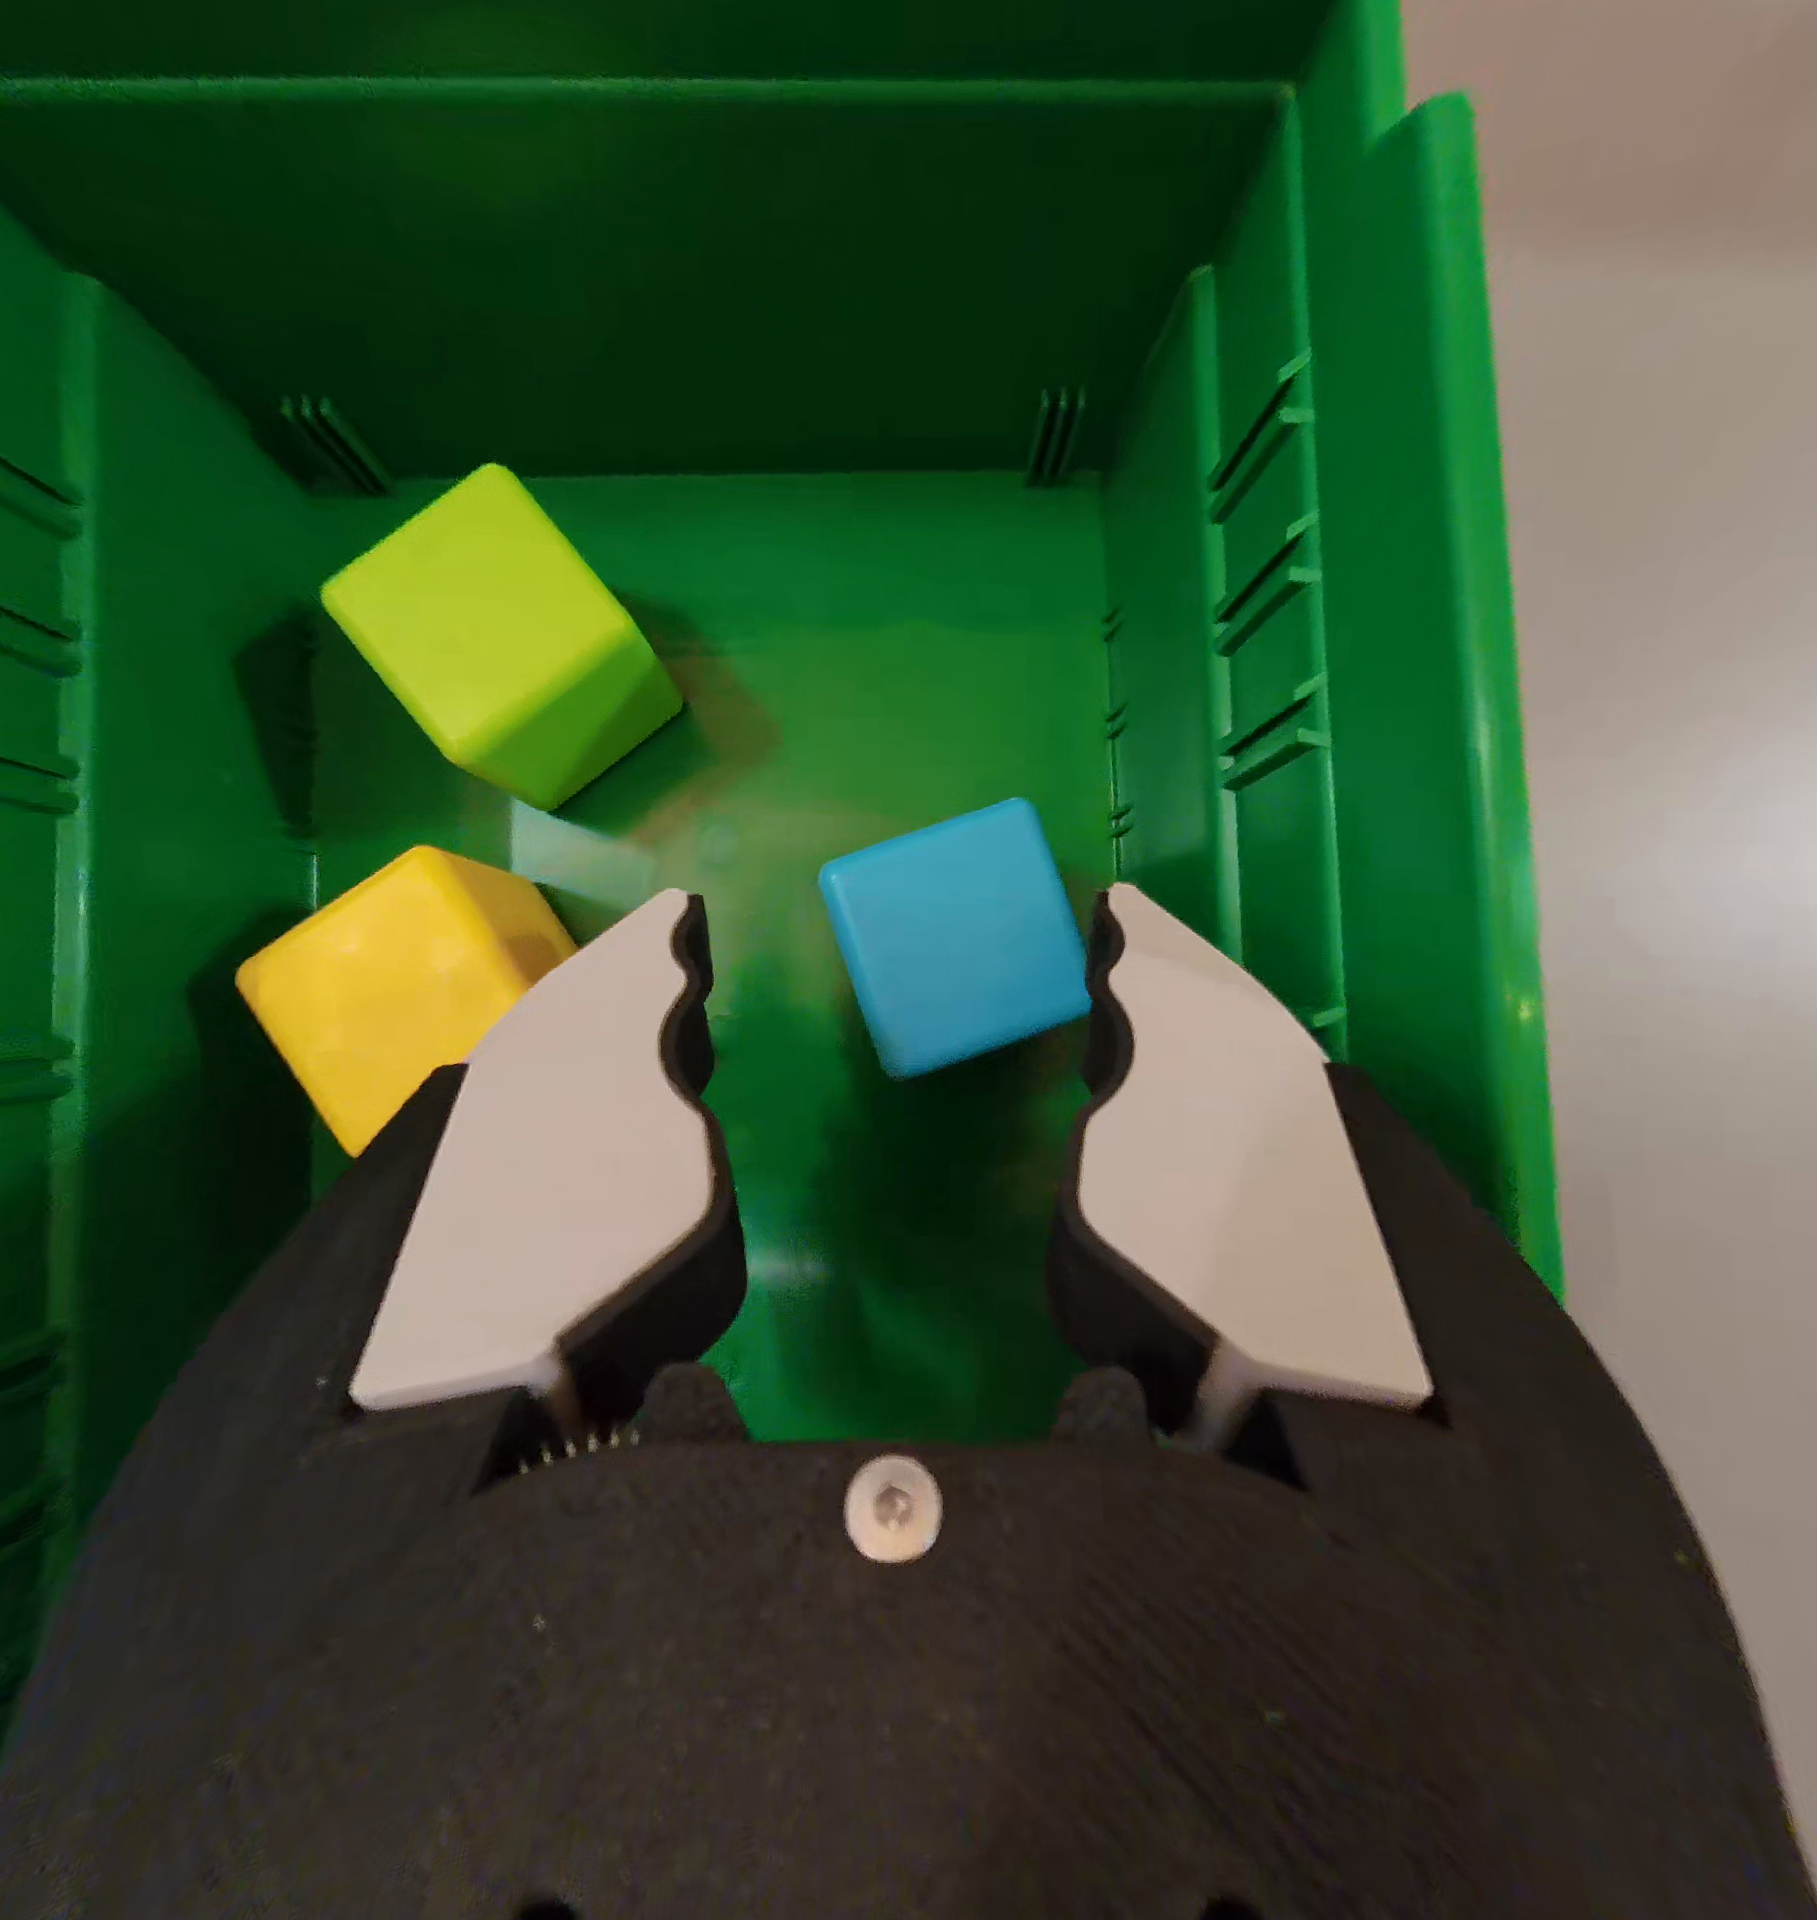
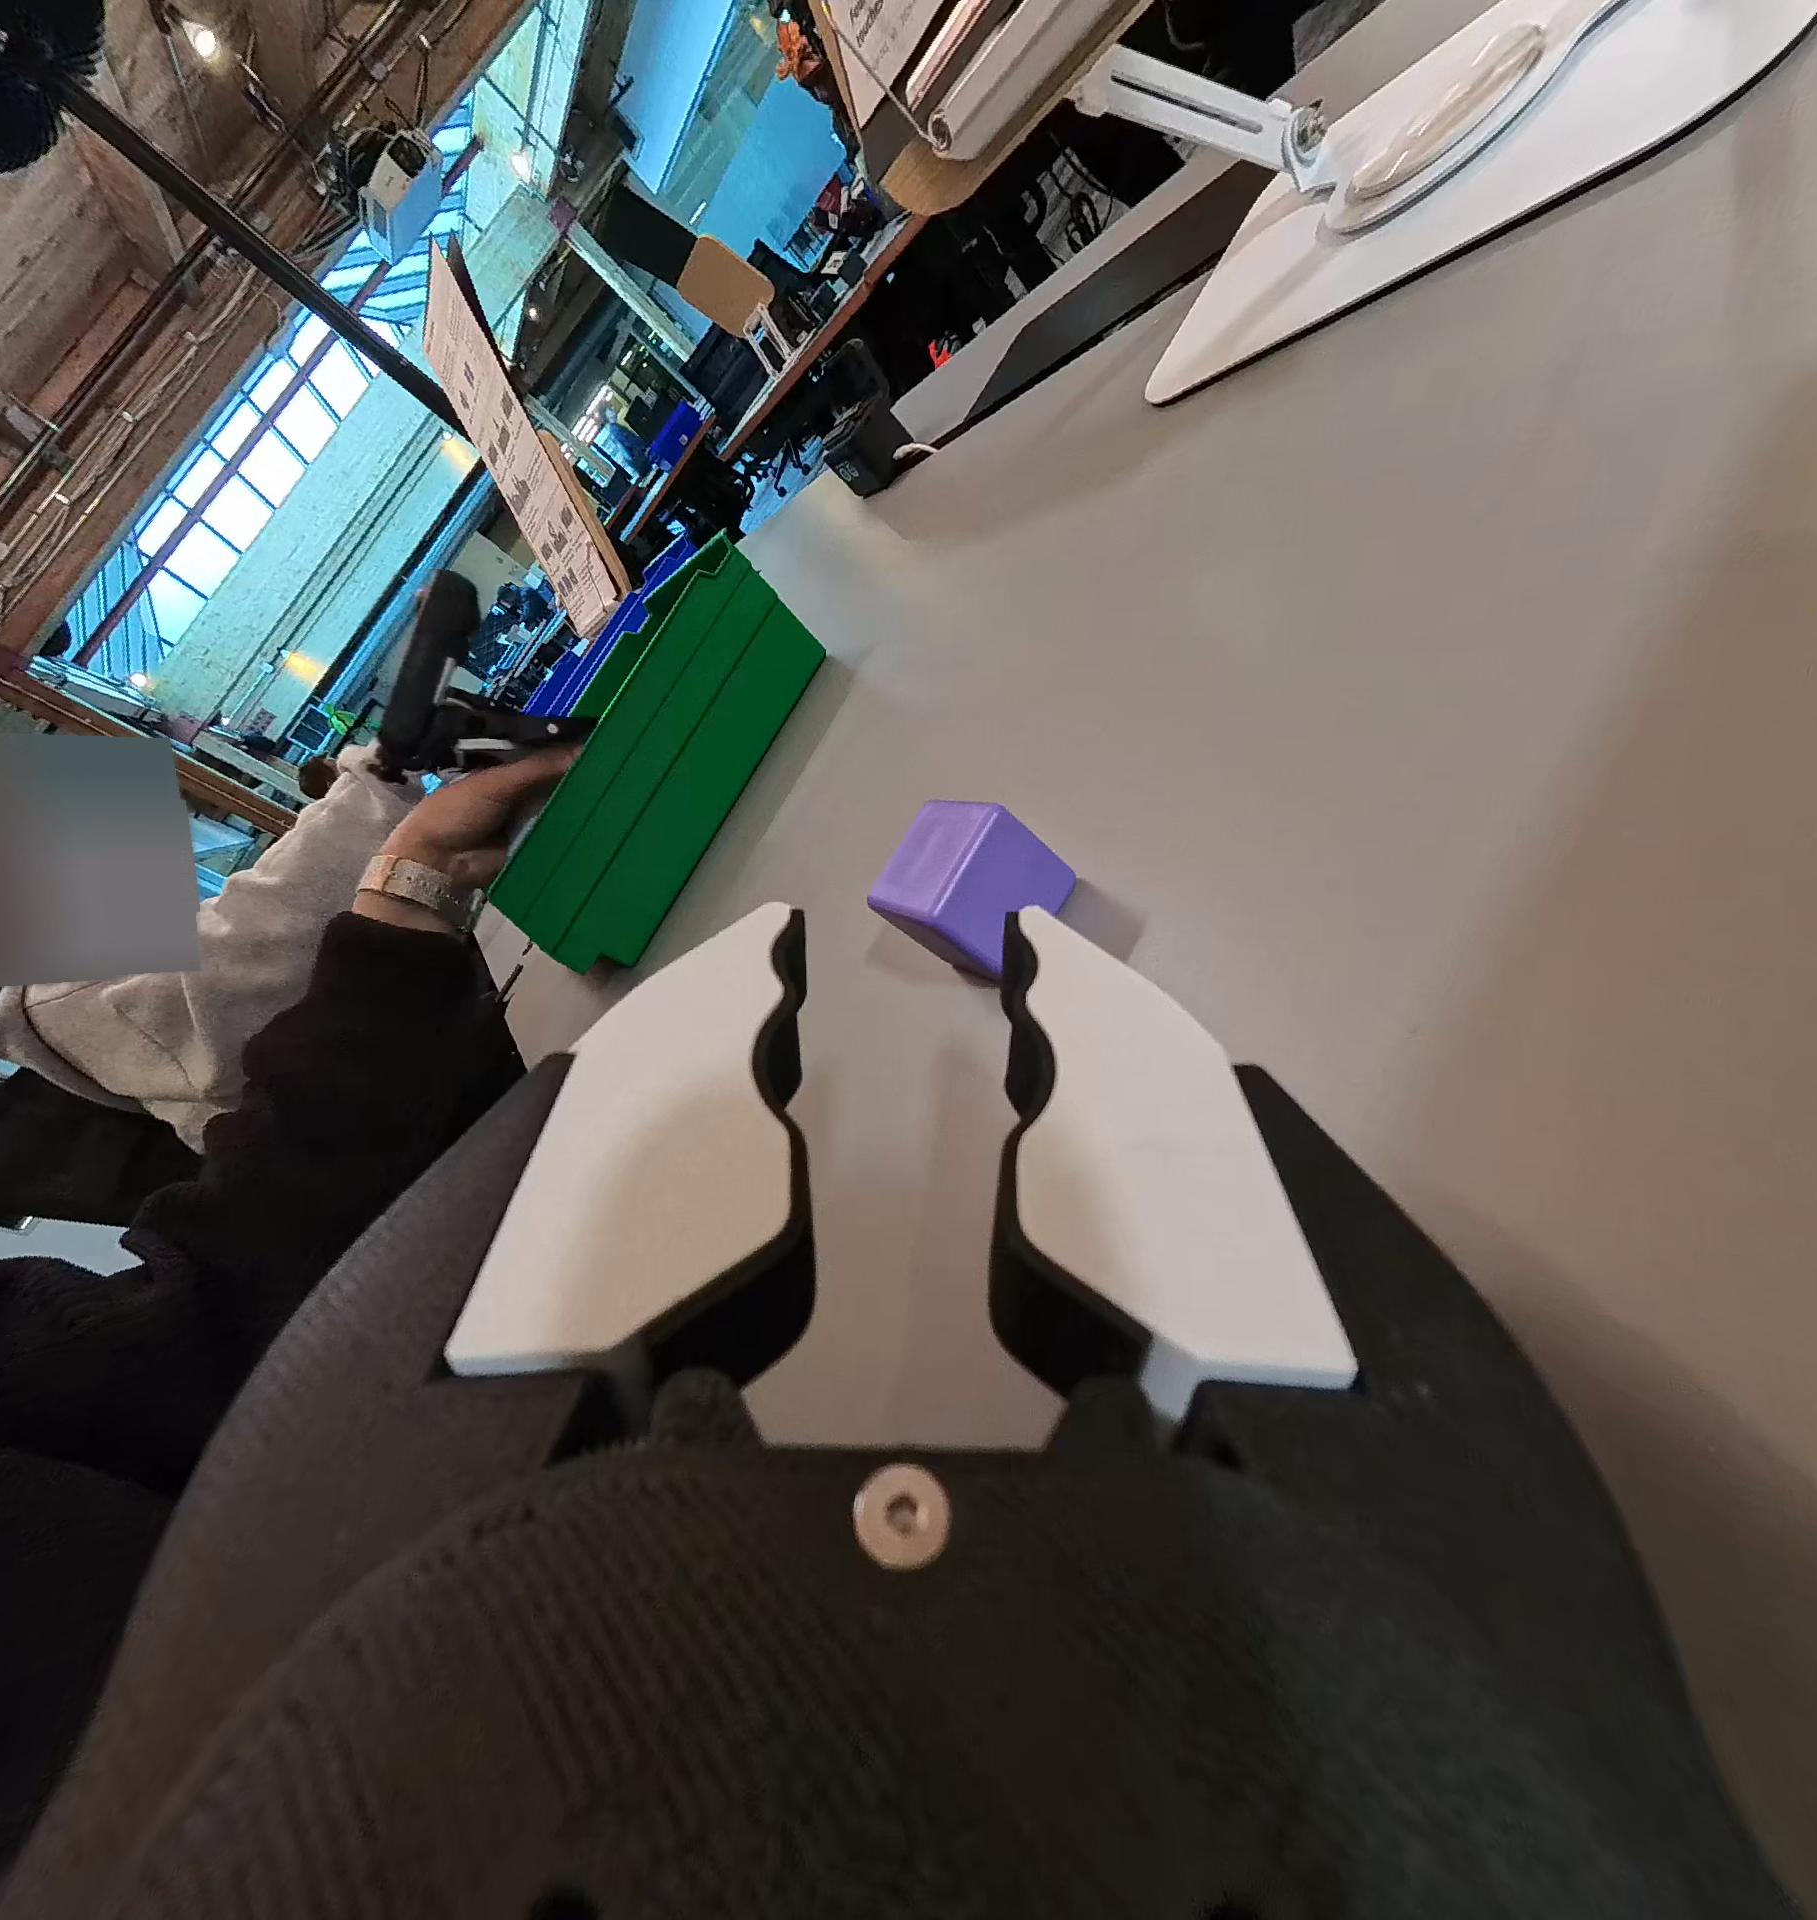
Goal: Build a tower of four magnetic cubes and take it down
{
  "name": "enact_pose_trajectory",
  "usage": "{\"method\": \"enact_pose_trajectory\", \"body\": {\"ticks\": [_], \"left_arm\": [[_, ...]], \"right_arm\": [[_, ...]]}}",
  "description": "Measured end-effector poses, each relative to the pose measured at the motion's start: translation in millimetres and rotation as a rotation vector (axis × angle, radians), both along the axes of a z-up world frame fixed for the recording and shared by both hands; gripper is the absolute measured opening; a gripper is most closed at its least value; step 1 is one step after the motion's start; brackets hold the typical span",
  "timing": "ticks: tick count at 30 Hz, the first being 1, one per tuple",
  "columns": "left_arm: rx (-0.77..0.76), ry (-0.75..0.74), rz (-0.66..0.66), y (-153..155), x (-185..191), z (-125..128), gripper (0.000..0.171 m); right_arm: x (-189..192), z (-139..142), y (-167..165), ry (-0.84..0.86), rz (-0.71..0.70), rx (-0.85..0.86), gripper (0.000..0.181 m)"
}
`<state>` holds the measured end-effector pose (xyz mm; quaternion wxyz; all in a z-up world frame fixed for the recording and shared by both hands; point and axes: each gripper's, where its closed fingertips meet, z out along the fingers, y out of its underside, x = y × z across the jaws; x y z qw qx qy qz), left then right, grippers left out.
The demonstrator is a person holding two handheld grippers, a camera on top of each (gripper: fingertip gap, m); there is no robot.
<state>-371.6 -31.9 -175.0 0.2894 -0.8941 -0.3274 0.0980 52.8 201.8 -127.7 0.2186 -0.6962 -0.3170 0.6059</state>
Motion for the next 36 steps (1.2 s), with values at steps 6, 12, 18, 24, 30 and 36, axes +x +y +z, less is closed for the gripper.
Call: {"method": "enact_pose_trajectory", "body": {"ticks": [6, 12, 18, 24, 30, 36], "left_arm": [[-0.056, -0.008, -0.006, 0.6, 1.1, -14.7, 0.057], [-0.094, 0.064, -0.043, -20.8, -12.9, -4.8, 0.052], [0.065, 0.205, -0.071, -18.1, -13.6, 70.3, 0.051], [0.246, 0.362, -0.361, 37.9, 56.7, 158.3, 0.051], [0.265, 0.371, -0.885, 108.1, 172.6, 159.5, 0.052], [0.193, 0.244, -1.360, 148.5, 275.0, 107.4, 0.052]], "right_arm": [[0.5, 0.0, 0.7, 0.006, -0.001, -0.020, 0.037], [0.4, -0.1, 0.8, 0.013, 0.001, -0.041, 0.037], [-0.6, -0.4, -0.1, 0.012, 0.005, -0.044, 0.036], [-1.1, -0.3, -2.0, 0.011, 0.011, -0.042, 0.036], [7.6, -0.2, -1.9, 0.013, 0.002, -0.039, 0.036], [27.7, -0.1, 4.4, 0.016, -0.045, -0.041, 0.035]]}}
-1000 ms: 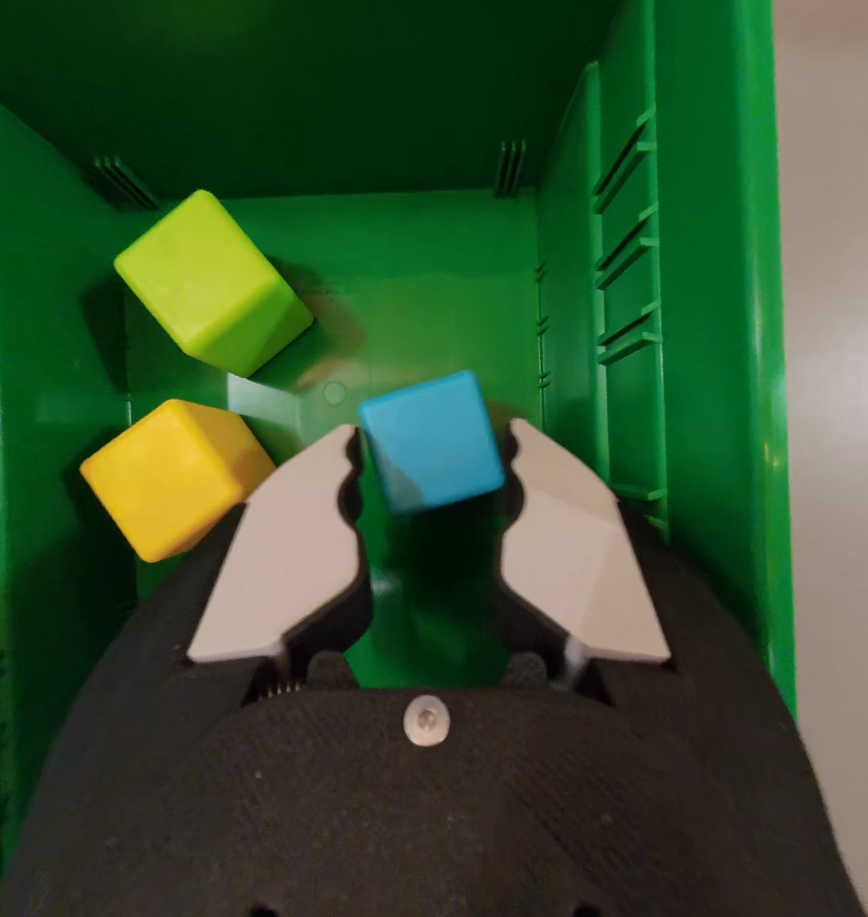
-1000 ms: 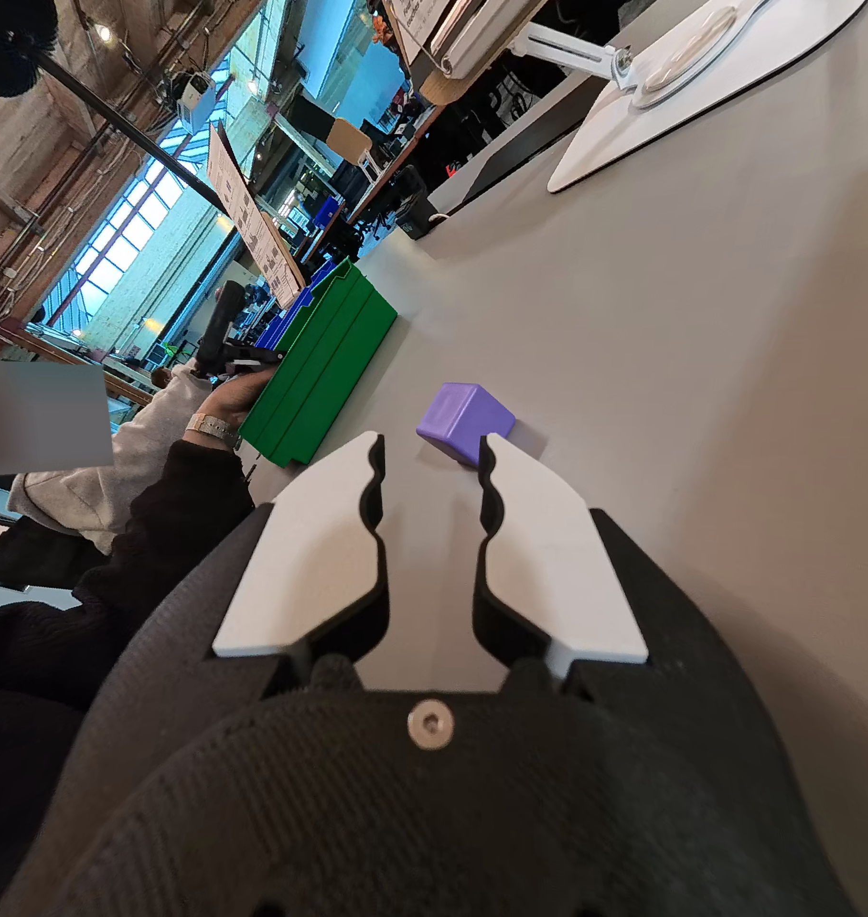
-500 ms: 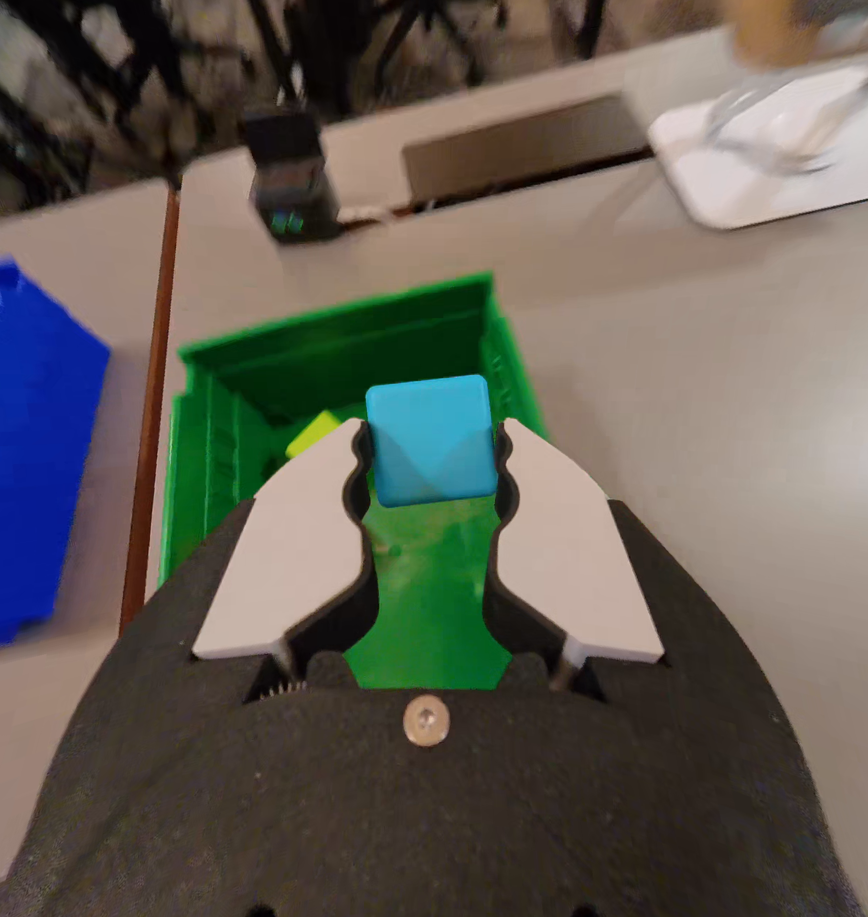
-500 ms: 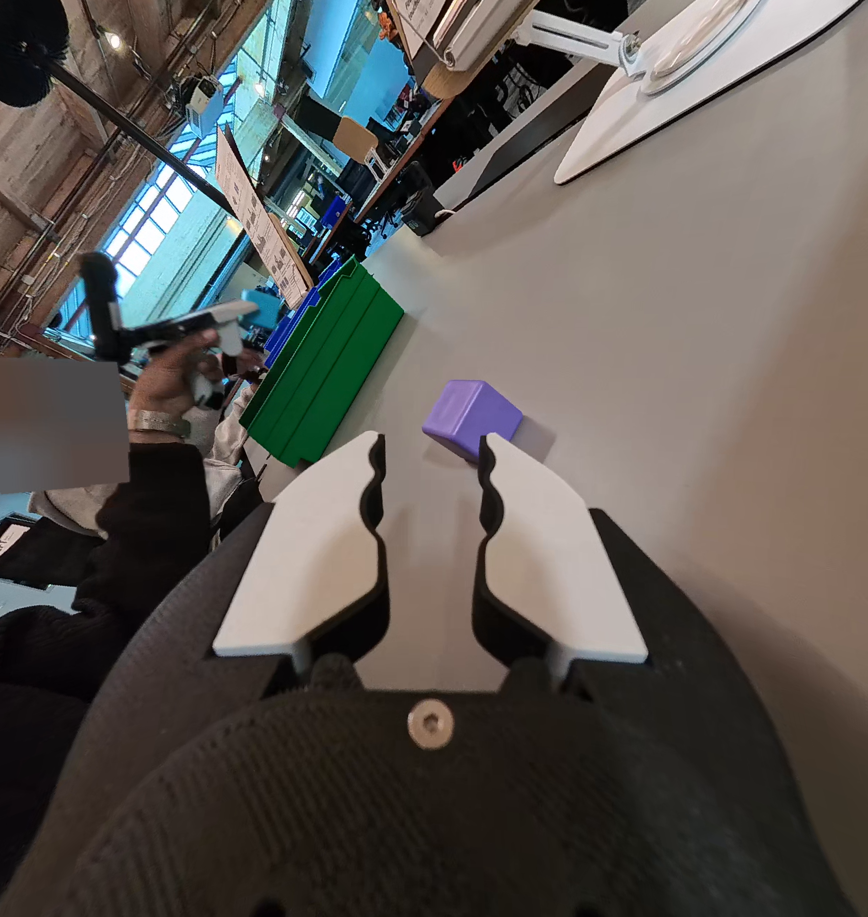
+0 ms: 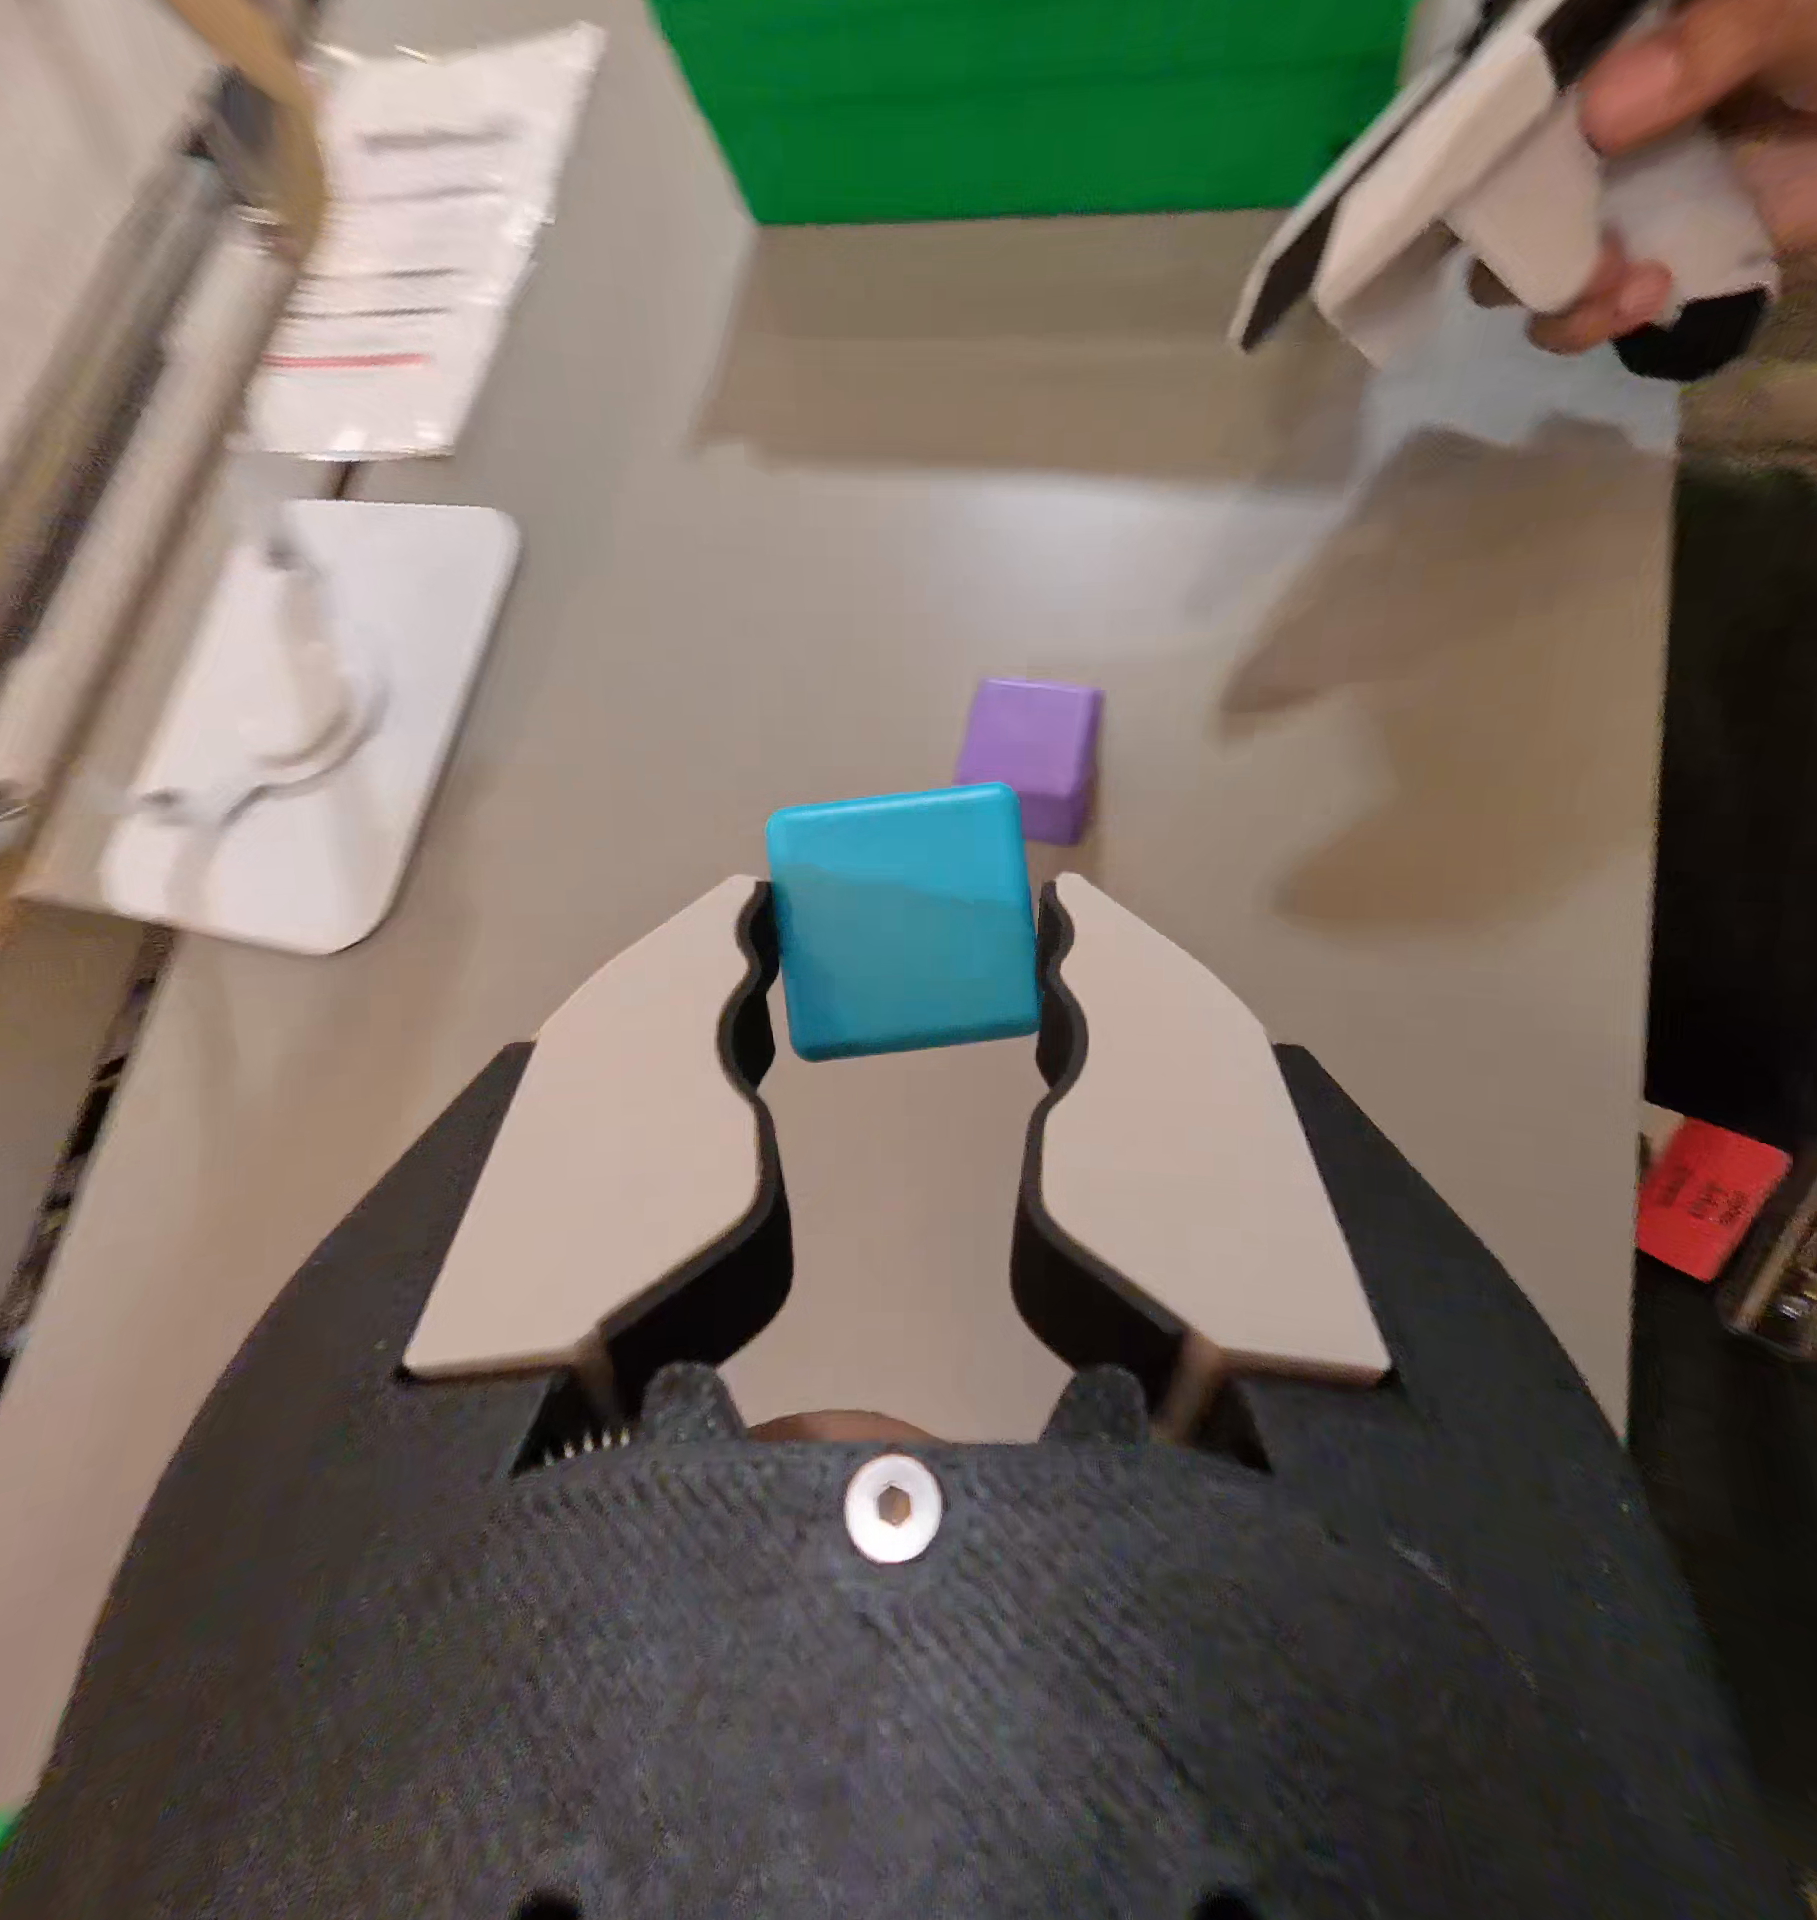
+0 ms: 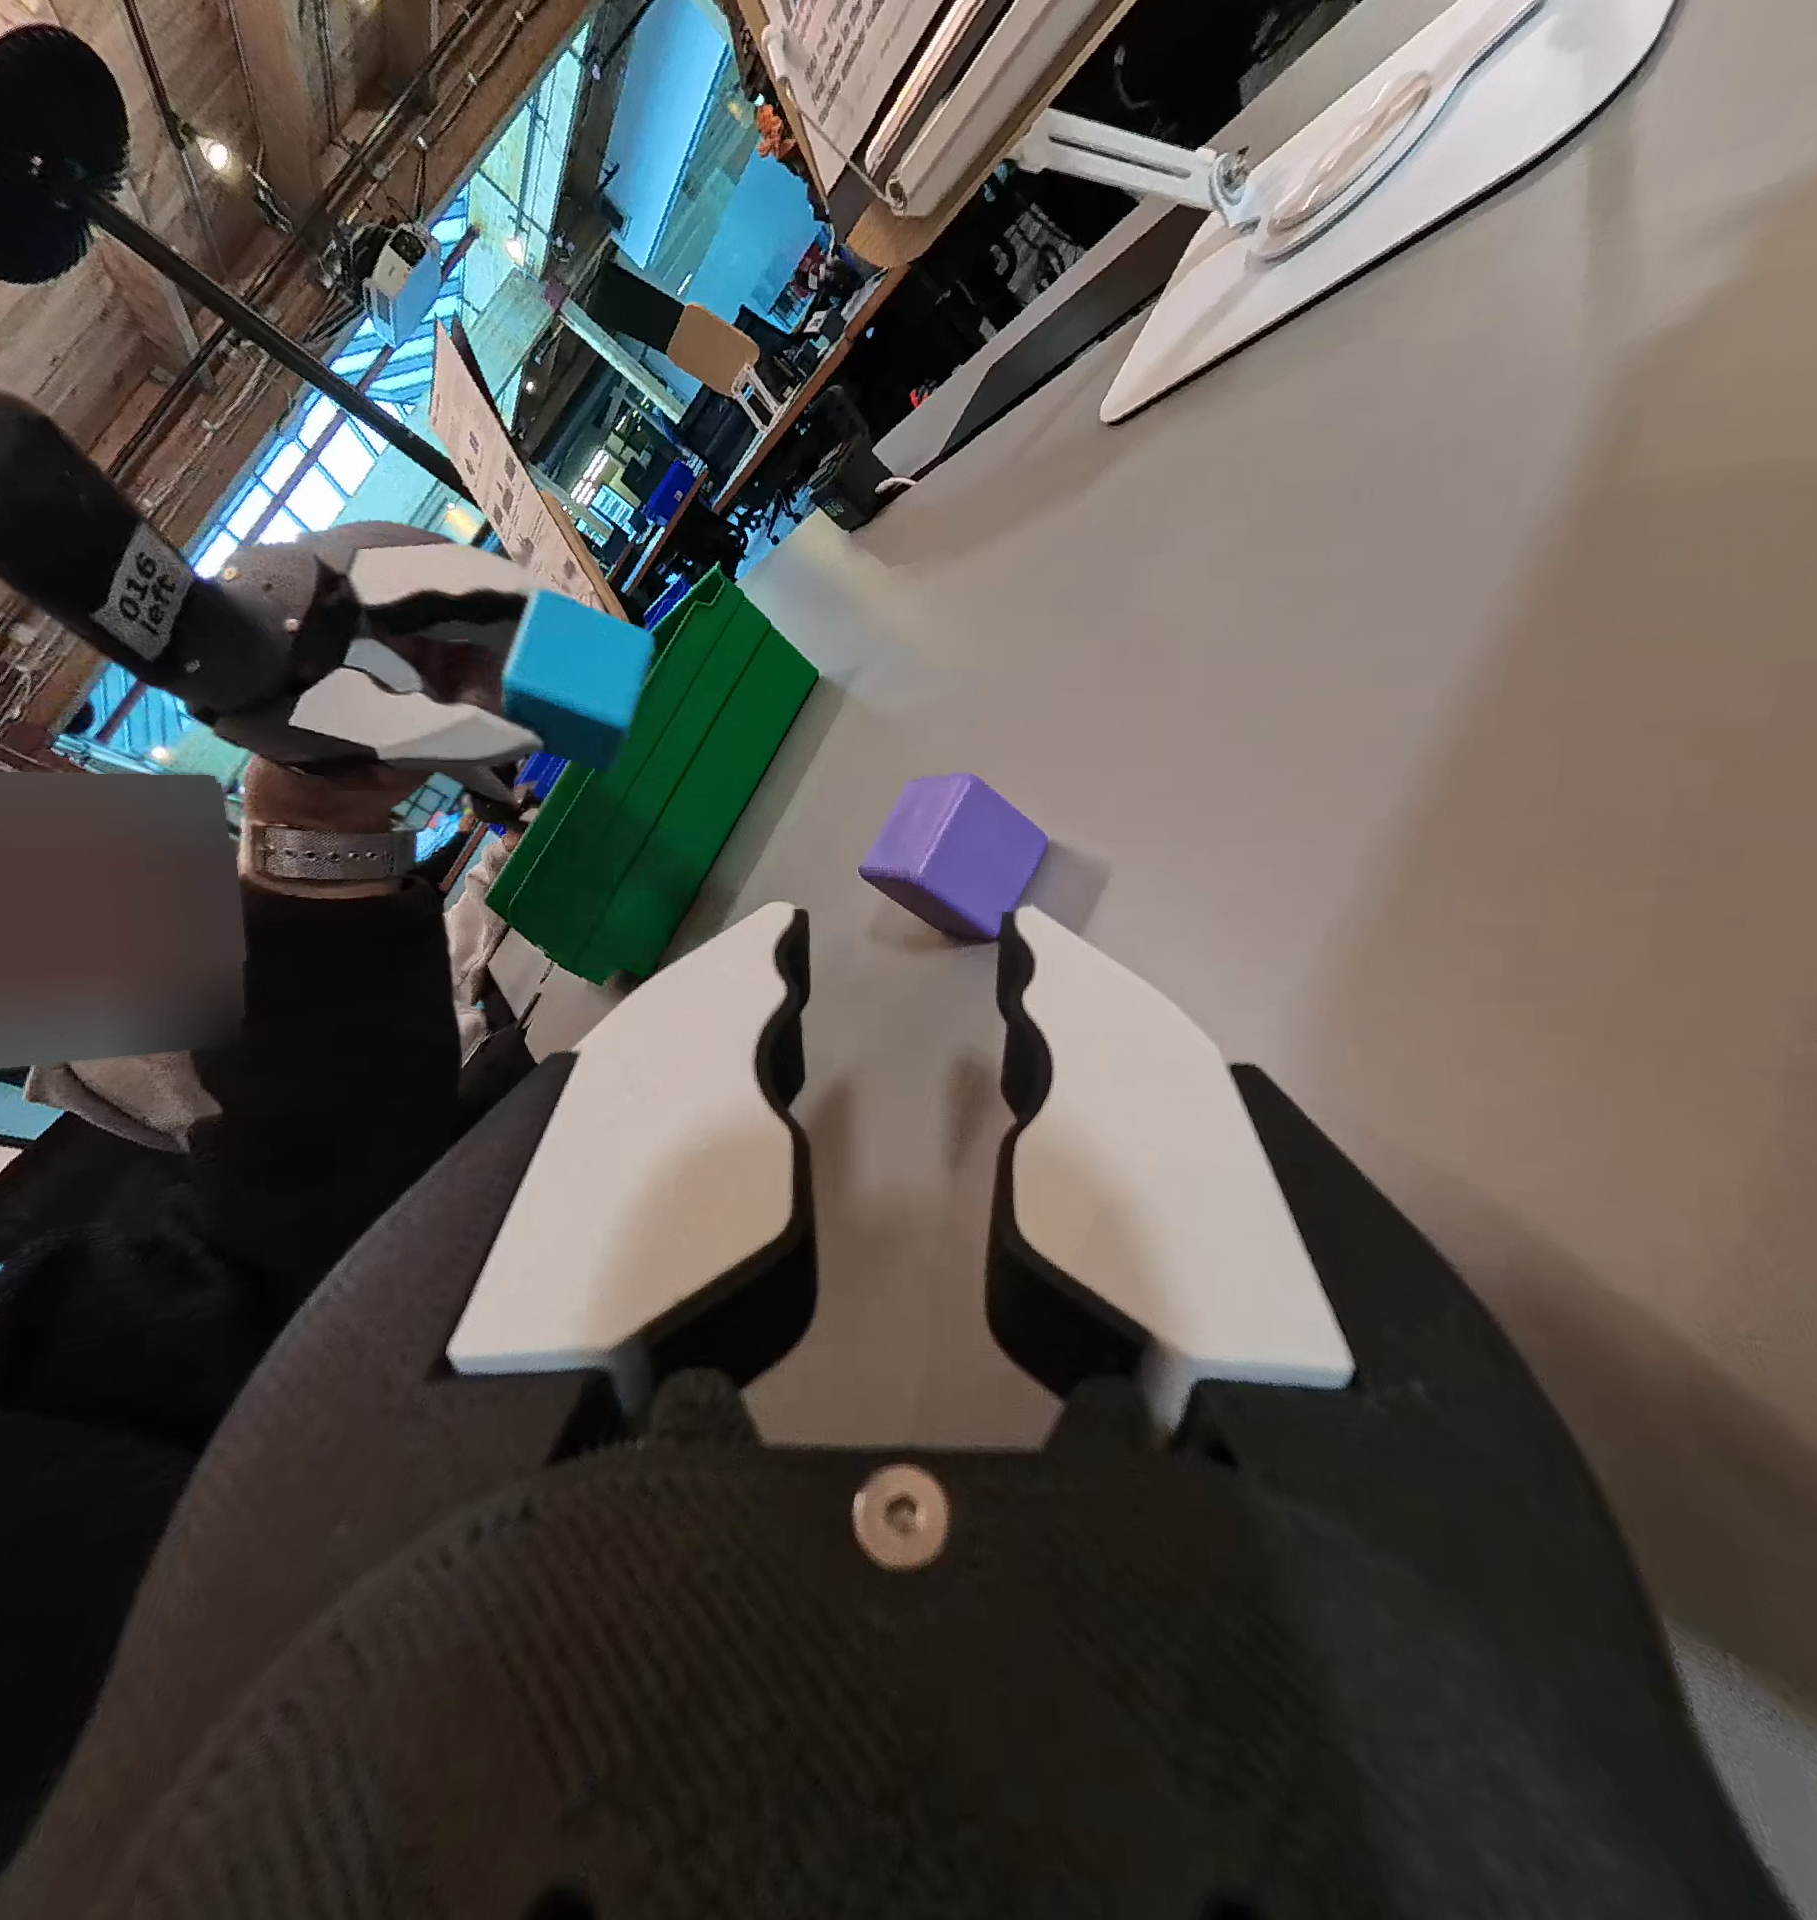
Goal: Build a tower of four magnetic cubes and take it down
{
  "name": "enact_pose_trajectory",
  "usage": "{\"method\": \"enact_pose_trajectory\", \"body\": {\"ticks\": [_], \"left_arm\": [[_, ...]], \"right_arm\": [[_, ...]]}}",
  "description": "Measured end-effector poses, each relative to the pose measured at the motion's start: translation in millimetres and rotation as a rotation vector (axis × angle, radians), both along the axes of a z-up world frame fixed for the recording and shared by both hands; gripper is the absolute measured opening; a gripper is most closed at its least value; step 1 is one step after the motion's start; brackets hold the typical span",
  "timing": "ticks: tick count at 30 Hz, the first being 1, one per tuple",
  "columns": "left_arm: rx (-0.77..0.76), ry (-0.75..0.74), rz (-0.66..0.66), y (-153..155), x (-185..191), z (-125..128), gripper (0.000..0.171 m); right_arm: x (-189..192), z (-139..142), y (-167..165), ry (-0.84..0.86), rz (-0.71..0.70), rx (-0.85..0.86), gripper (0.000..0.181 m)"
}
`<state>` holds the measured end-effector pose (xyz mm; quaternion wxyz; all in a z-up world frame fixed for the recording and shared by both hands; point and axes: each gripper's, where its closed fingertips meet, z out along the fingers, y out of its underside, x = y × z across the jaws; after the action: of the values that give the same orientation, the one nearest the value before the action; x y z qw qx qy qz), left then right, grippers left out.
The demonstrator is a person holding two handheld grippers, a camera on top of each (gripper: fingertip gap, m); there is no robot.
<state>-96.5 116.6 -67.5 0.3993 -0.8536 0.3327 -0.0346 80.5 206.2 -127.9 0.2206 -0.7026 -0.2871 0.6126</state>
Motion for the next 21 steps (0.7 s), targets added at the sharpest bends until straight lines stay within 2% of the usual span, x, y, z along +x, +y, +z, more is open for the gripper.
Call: {"method": "enact_pose_trajectory", "body": {"ticks": [4, 12, 16, 21], "left_arm": [[-0.116, -0.025, -0.158, 15.3, 40.3, -27.0, 0.052], [-0.203, -0.049, -0.278, 50.3, 72.6, -53.8, 0.052], [-0.239, -0.001, -0.317, 56.6, 76.3, -66.3, 0.052], [-0.282, 0.017, -0.328, 60.1, 70.2, -68.8, 0.052]], "right_arm": [[17.0, -1.4, 3.7, -0.001, -0.035, -0.010, 0.035], [58.8, -2.4, 18.2, 0.010, -0.146, -0.032, 0.035], [71.6, -3.6, 19.9, 0.016, -0.175, -0.052, 0.035], [83.7, -5.2, 20.2, 0.010, -0.200, -0.052, 0.035]]}}
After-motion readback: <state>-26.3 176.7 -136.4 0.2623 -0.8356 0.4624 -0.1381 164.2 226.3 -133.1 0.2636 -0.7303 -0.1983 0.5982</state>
